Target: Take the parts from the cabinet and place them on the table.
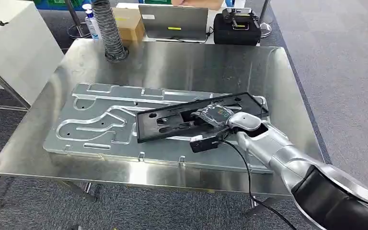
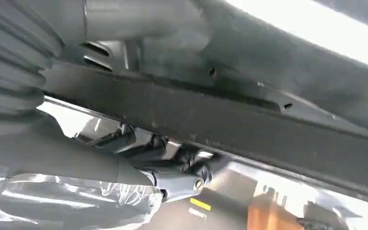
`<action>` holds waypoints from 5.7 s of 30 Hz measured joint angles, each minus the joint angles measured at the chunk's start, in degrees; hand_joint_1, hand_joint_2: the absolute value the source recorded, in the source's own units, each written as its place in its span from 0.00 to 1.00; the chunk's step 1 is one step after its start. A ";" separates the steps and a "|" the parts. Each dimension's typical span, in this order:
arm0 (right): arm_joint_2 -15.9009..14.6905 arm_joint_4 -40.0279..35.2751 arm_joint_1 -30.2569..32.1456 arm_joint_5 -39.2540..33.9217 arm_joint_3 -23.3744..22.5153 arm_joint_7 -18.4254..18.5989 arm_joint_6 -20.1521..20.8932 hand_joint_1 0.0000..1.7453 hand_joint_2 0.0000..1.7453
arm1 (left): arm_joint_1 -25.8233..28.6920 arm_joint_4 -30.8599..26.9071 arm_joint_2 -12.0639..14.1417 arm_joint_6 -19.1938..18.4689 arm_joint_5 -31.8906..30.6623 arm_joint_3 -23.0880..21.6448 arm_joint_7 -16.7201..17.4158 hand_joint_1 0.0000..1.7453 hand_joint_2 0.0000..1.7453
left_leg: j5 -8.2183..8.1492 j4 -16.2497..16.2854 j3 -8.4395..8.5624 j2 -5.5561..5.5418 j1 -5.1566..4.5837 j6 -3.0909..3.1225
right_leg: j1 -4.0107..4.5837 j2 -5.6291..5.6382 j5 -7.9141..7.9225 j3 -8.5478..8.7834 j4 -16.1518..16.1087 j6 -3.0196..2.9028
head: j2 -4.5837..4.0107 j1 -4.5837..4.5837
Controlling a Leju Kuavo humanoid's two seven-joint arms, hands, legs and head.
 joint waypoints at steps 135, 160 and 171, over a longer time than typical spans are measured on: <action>16.09 26.08 51.10 20.94 -133.04 17.77 7.43 0.00 0.00 | 5.80 0.17 3.82 -10.58 1.75 3.12 2.19 0.00 0.00 | 2.88 -20.03 17.19 1.87 -0.10 4.18 | -0.29 3.02 -4.64 -4.72 5.69 3.04 | 0.00 0.00; 15.69 26.32 51.08 20.06 -133.07 14.86 6.69 0.00 0.00 | 5.64 0.22 3.19 -9.92 1.16 3.10 2.05 0.00 0.00 | 0.57 -20.33 19.90 1.44 0.26 1.52 | 0.44 2.65 0.24 0.14 -0.33 1.42 | 0.00 0.00; 16.31 26.38 51.50 20.68 -133.50 17.25 6.23 0.00 1.00 | 5.91 0.22 3.08 -8.20 1.33 3.17 2.73 0.00 0.00 | 3.71 -20.16 16.17 1.82 -0.29 3.75 | -0.37 3.08 -6.21 -3.36 12.35 3.06 | -0.02 0.00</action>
